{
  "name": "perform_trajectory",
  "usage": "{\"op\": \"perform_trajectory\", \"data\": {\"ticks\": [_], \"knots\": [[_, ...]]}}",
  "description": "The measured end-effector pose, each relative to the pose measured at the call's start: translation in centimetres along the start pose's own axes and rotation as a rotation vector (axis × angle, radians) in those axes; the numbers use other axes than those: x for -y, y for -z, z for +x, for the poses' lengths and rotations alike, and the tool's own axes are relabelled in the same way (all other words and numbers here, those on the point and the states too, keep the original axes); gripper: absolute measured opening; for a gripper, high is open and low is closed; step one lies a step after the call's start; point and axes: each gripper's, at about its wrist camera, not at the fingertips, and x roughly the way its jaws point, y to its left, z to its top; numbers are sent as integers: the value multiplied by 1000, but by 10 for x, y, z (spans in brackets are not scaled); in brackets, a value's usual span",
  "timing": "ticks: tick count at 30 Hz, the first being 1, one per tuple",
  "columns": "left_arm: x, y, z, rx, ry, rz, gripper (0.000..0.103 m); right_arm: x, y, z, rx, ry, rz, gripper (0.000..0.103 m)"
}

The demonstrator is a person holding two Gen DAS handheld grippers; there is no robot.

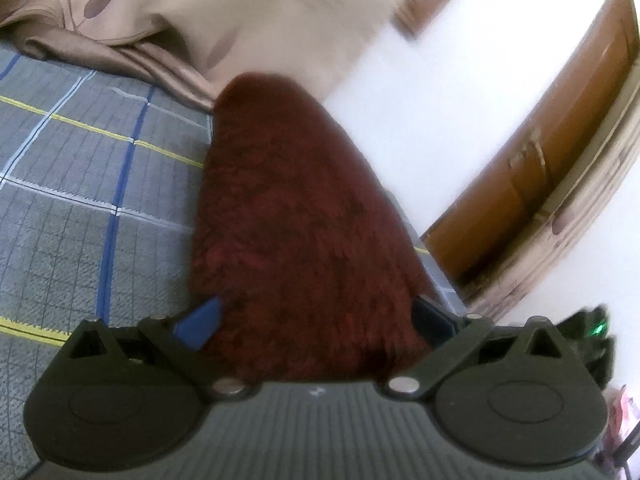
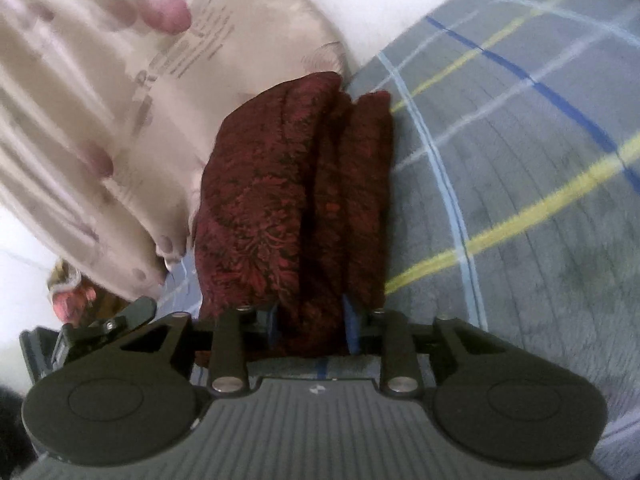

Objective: Fold small clothes

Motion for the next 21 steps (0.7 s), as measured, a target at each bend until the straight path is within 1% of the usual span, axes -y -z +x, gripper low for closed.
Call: {"op": "perform_trajectory", "data": {"ticks": [1,2,4,6,7,8,10,13,15,16,17,18,20,21], "knots": [[2,1,0,6,-4,12,102,-5,-3,-3,-1,2,-14,49],[2,1,1,2,-10,19,102,-11,-9,-5,5,9,-28,61],[2,1,0,0,-6,24,102,-25,-21,-9,30,38,-89,72],[0,2,0,1,-3,15,102,-37,-39,-8,52,59,-143,79],[-1,2,0,0,-2,11,102,-42,-51,-4,58,67,-157,89],[-2,1,0,0,0,9,102,-48,-65,4,58,76,-177,97],[-2,1,0,2,1,6,102,-52,-87,20,57,96,-202,97],[-4,1,0,5,4,-1,102,-53,-117,61,13,122,-217,96],[-6,0,-1,4,8,-14,102,-45,-129,88,-14,164,-192,88],[-7,-1,-2,2,9,-15,102,-37,-132,100,-43,148,-164,66],[-7,-2,-4,-1,6,-10,102,-31,-132,107,-61,115,-134,30],[-6,-4,-5,0,5,-1,102,-27,-130,109,-58,101,-120,28],[-5,-7,-9,4,8,16,102,-29,-121,93,20,92,-176,24],[-4,-8,-10,6,9,25,102,-31,-115,80,73,91,-196,24]]}}
